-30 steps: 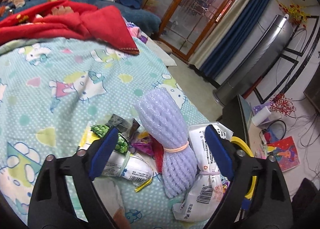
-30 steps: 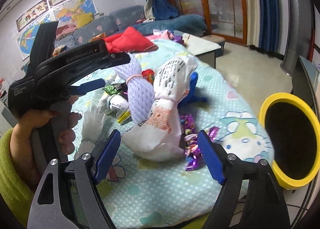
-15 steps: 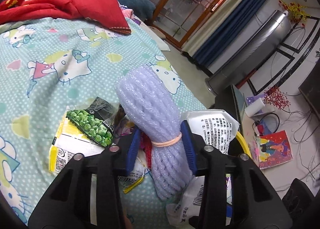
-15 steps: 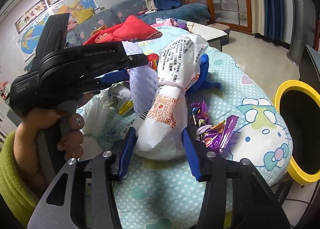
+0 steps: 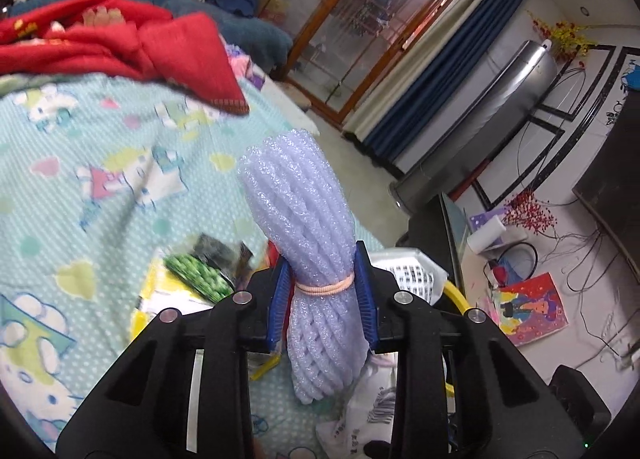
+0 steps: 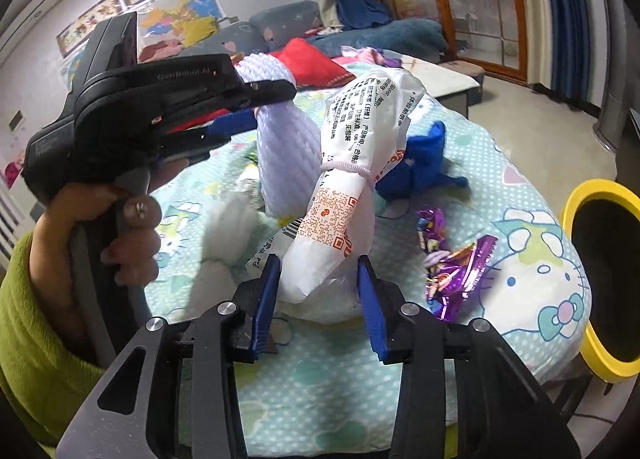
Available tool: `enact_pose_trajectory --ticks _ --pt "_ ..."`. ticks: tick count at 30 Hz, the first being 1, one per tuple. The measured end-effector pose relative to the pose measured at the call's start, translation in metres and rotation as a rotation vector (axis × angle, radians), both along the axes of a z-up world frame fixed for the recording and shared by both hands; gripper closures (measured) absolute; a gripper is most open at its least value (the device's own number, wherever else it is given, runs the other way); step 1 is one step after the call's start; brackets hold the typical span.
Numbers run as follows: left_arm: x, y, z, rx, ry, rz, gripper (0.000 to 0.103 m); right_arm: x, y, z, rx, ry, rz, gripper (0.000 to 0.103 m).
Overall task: Collect trash
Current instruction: 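Carry the purple foam net and white bag in both tools over the bin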
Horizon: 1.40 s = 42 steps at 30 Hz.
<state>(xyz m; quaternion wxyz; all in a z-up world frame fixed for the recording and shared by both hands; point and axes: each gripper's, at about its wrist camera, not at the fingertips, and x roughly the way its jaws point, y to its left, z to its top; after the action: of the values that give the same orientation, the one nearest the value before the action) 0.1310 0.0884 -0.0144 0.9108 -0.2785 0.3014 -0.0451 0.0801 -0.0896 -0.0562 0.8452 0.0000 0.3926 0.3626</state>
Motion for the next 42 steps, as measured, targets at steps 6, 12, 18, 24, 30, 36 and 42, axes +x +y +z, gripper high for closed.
enact_pose_trajectory --ticks 6,12,18,24,30,36,42 --pt "-0.01 0.006 0.019 0.021 -0.05 0.017 0.08 -0.003 -0.008 0.017 0.029 -0.036 0.007 0.066" --pt "-0.017 0.001 0.031 0.031 -0.084 0.001 0.08 0.001 -0.029 0.036 0.068 -0.076 -0.038 0.066" --pt "-0.021 -0.014 0.042 0.054 -0.113 -0.036 0.08 0.006 -0.05 0.049 0.086 -0.104 -0.088 0.066" --pt "-0.023 -0.029 0.048 0.072 -0.129 -0.071 0.08 0.013 -0.062 0.057 0.1 -0.127 -0.121 0.066" --pt "-0.024 -0.046 0.053 0.094 -0.14 -0.113 0.08 0.017 -0.076 0.061 0.101 -0.152 -0.148 0.066" --pt "-0.024 -0.069 0.057 0.138 -0.157 -0.157 0.08 0.019 -0.087 0.063 0.111 -0.169 -0.191 0.066" --pt "-0.021 -0.087 0.056 0.167 -0.16 -0.201 0.08 0.022 -0.103 0.065 0.112 -0.178 -0.24 0.066"
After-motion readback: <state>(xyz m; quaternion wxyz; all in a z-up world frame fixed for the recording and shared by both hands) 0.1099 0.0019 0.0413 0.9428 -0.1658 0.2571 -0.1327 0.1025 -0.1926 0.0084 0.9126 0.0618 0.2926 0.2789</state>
